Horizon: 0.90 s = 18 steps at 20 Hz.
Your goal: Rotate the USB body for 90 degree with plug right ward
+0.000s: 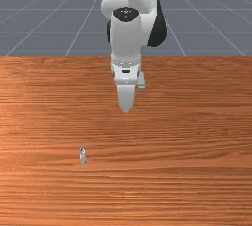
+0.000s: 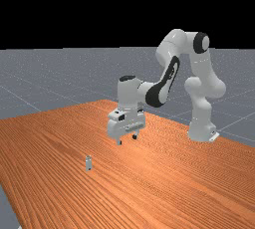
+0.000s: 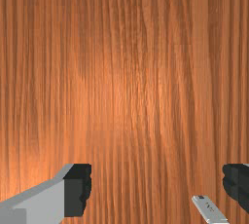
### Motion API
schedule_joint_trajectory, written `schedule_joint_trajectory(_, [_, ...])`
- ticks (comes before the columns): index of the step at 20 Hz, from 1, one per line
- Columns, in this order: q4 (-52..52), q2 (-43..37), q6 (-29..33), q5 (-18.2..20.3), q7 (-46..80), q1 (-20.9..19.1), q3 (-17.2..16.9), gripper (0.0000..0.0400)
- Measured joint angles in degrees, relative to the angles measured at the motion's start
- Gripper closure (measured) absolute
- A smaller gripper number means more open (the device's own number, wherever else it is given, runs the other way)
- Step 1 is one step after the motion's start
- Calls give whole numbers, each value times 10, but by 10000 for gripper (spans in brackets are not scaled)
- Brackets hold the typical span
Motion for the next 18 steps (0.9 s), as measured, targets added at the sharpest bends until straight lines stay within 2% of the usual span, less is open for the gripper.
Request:
schedule_joint_trajectory(1, [0, 0, 0, 0, 0, 0, 0, 157])
schedule_joint_trajectory(2, [0, 0, 0, 0, 0, 0, 0, 252])
schedule_joint_trajectory(3, [0, 0, 0, 0, 0, 0, 0, 310])
schedule_joint_trajectory(4, [0, 0, 0, 0, 0, 0, 0, 346])
schedule_joint_trajectory(5, [0, 0, 0, 0, 0, 0, 0, 367])
schedule_joint_trajectory(6, [11, -7, -44, -96, 78, 38, -32, 380])
schedule_joint_trajectory(7, [7, -16, -23, -7, 13, 4, -3, 388])
schedule_joint_trajectory(8, [6, -15, -19, -7, 14, 4, -3, 393])
schedule_joint_trajectory(9, [8, -8, -15, -54, 49, 23, -20, 395])
schedule_joint_trajectory(11, [4, 1, -6, -58, 47, 24, -23, 398])
schedule_joint_trajectory(12, [5, 2, -7, -85, 55, 30, -37, 399])
schedule_joint_trajectory(13, [6, 4, -5, -89, 42, 21, -43, 399])
schedule_joint_trajectory(14, [7, 4, 0, -58, 0, -3, -35, 400])
schedule_joint_trajectory(16, [14, 10, 3, -76, -20, -18, -53, 400])
schedule_joint_trajectory(17, [20, 13, 1, -50, -53, -40, -47, 400])
schedule_joint_trajectory(18, [24, 17, 1, -51, -64, -49, -52, 400])
